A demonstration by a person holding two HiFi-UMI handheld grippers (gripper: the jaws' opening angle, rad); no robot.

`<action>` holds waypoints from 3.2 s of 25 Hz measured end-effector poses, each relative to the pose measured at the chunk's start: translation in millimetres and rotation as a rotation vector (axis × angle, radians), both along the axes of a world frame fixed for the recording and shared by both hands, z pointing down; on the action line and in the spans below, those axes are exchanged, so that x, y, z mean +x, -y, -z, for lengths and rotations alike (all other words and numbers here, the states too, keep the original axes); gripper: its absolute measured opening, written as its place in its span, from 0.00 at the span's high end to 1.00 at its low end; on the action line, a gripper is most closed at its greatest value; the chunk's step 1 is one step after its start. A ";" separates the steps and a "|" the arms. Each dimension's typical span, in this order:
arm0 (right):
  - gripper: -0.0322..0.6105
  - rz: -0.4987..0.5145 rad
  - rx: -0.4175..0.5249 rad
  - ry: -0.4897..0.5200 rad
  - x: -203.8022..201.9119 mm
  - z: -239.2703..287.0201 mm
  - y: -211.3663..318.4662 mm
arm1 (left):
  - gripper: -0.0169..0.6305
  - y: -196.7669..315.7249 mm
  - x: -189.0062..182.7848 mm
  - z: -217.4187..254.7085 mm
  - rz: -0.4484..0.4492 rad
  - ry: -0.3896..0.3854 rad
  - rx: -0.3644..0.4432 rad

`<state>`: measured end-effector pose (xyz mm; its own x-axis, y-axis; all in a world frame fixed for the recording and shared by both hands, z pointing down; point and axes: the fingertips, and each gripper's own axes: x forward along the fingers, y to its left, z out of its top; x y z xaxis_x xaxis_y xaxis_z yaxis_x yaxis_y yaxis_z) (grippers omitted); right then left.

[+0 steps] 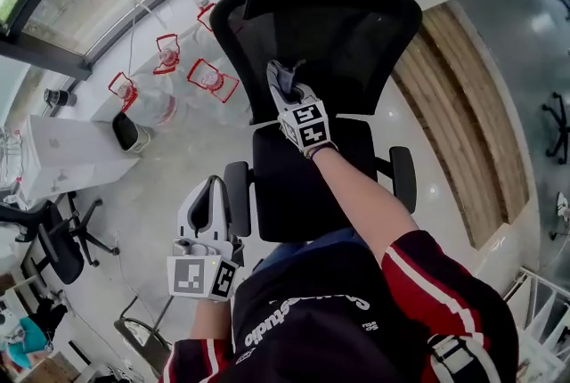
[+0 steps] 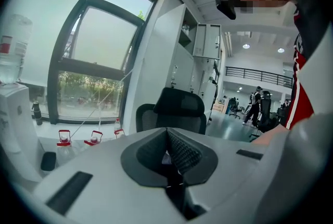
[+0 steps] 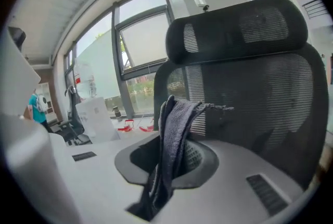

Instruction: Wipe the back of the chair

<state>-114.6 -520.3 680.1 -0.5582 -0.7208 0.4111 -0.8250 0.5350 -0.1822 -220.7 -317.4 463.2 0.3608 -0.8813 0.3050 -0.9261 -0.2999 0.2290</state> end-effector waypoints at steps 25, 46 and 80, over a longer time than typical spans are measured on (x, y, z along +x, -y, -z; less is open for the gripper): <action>0.84 -0.565 -0.137 -0.215 361.4 -112.9 -52.9 | 0.94 -1.8 127.5 -31.7 -0.210 0.027 -0.049; 0.84 -0.421 -0.119 -0.196 222.2 -134.0 -14.6 | 0.94 -6.4 44.3 -51.9 -0.058 0.009 -0.086; 0.84 0.234 -0.172 0.092 -110.0 -38.7 -55.2 | 0.94 -39.5 -80.9 -15.0 0.145 -0.051 -0.007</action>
